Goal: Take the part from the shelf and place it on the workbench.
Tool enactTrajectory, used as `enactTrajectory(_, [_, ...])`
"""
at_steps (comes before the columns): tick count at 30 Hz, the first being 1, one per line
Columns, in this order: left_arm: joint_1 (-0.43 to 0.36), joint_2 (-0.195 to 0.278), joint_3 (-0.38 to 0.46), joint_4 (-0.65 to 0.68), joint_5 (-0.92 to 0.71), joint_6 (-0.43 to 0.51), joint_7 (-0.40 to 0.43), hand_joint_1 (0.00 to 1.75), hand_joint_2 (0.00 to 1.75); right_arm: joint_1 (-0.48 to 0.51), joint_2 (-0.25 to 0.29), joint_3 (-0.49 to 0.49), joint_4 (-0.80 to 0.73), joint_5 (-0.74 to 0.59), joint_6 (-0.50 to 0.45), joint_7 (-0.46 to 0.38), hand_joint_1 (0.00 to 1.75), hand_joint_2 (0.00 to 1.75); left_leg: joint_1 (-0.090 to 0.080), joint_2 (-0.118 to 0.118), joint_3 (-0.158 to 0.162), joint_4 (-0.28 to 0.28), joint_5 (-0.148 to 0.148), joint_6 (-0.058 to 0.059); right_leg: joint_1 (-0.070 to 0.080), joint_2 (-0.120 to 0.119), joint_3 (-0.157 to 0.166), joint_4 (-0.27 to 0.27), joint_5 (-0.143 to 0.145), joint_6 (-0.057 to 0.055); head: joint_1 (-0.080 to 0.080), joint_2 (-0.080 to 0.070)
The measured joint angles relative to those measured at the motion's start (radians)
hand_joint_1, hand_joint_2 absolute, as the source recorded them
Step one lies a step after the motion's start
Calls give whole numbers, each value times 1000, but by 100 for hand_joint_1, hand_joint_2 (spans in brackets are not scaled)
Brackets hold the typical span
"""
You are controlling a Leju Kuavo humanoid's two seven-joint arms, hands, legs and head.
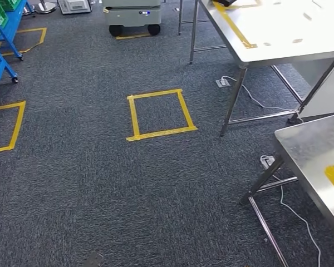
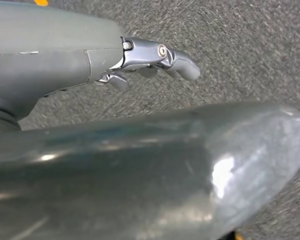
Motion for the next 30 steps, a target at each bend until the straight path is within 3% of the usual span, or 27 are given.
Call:
enactTrajectory(2, [1, -1, 0, 0, 0, 0, 0, 0, 0, -2, 0, 3, -3, 0, 0, 0, 0, 0, -4, -22, -2, -4, -3, 19, -1, -20, 10, -4, -4, 9, 6, 0])
enactTrajectory(3, [4, -1, 0, 0, 0, 0, 1, 0, 0, -3, 0, 5, -5, 1, 0, -1, 0, 0, -5, -32, -3, -5, -3, 26, -4, -15, 14, -3, -9, 14, 8, 0])
enactTrajectory(4, [6, 0, 0, 0, -1, 1, 2, 0, 0, -4, 0, 7, -7, 2, 0, -2, 0, 0, -5, -43, -4, -6, -1, 33, -7, 6, 11, 12, -22, 17, 9, 0])
enactTrajectory(6, [5, 2, 0, 0, -1, 2, 3, 0, 0, -2, 0, 8, -10, 5, 0, -4, 0, 0, -5, -66, -5, -8, 2, 46, -10, 71, -32, 107, -77, 20, 13, 0])
enactTrajectory(8, [1, 2, 0, 0, -1, 3, 3, 0, 0, 0, 0, 8, -10, 8, 0, -6, 0, 0, -10, -94, -6, -8, 2, 53, -8, 104, -106, 250, -133, 15, 17, 0])
enactTrajectory(9, [1, 2, 0, 0, -1, 3, 4, 0, 0, 1, 0, 8, -10, 9, 0, -7, 0, 0, -13, -109, -6, -8, 2, 55, -5, 109, -133, 294, -139, 10, 18, 0])
enactTrajectory(10, [2, 2, 0, 0, -1, 3, 4, 0, 0, 0, 0, 8, -10, 10, 0, -10, 0, 0, -15, -125, -5, -8, 2, 56, -3, 112, -144, 298, -124, 5, 18, 0])
enactTrajectory(12, [3, 1, 0, 0, -1, 3, 5, 0, 0, 0, 0, 8, -10, 13, 0, -14, 0, 0, -17, -157, -1, -8, 2, 55, 3, 131, -111, 197, -48, -8, 19, 0])
enactTrajectory(14, [2, 0, 0, 0, -1, 3, 5, 0, 0, 0, 0, 8, -10, 10, -2, -19, 0, 0, -17, -185, -1, -6, 3, 51, 4, 179, -59, 70, 9, -16, 19, 0])
enactTrajectory(16, [3, -1, 0, 0, -2, 3, 5, 0, 0, -1, 0, 8, -11, 1, -8, -24, 0, 0, -14, -209, -6, -7, 7, 40, 7, 201, -40, 22, 19, -20, 18, 0])
enactTrajectory(18, [8, -1, 0, 0, -2, 5, 5, 0, 0, -3, 0, 7, -15, -13, -19, -34, 0, 0, -9, -223, -12, -11, 11, 27, 9, 179, -31, 9, 27, -26, 18, 0])
enactTrajectory(20, [12, 0, 0, 0, -1, 8, 5, 0, 0, -5, 0, 5, -21, -46, -39, -53, 0, 0, -11, -181, -30, 19, -13, 18, 6, 153, -21, -10, 40, -35, 14, 0])
enactTrajectory(22, [9, 0, 0, 0, -1, 12, 5, 0, 0, -4, 0, 2, -27, -96, -63, -80, 0, 0, -13, -119, -80, 121, -78, 9, 4, 121, -20, -20, 47, -39, 8, 0])
enactTrajectory(24, [8, -1, 0, 0, 0, 16, 4, 0, 0, -6, 0, -1, -37, -148, -83, -115, 0, 0, -8, -95, -130, 229, -124, -2, 4, 86, -22, -20, 46, -39, 6, 0])
enactTrajectory(25, [10, -1, 0, 0, 1, 18, 2, 0, 0, -9, 0, -4, -45, -173, -89, -137, 0, 0, -4, -89, -134, 243, -120, -7, 2, 71, -22, -20, 45, -38, 6, 0])
enactTrajectory(27, [14, 1, 0, 0, 3, 22, -4, 0, 0, -19, 0, -12, -67, -213, -93, -181, 0, 0, 5, -71, -87, 166, -66, -19, -3, 45, -22, -17, 40, -30, 6, 0])
enactTrajectory(28, [14, 1, 0, 0, 4, 24, -8, 0, 0, -23, 0, -17, -78, -226, -93, -199, 0, 0, 9, -45, -48, 100, -37, -25, -4, 33, -20, -14, 36, -23, 5, 0])
enactTrajectory(30, [10, -1, 0, 0, 7, 27, -13, 0, 0, -30, -1, -27, -102, -245, -95, -226, 0, 0, 11, -13, 3, 8, -8, -18, -1, 12, -19, -2, 20, -7, 4, 0])
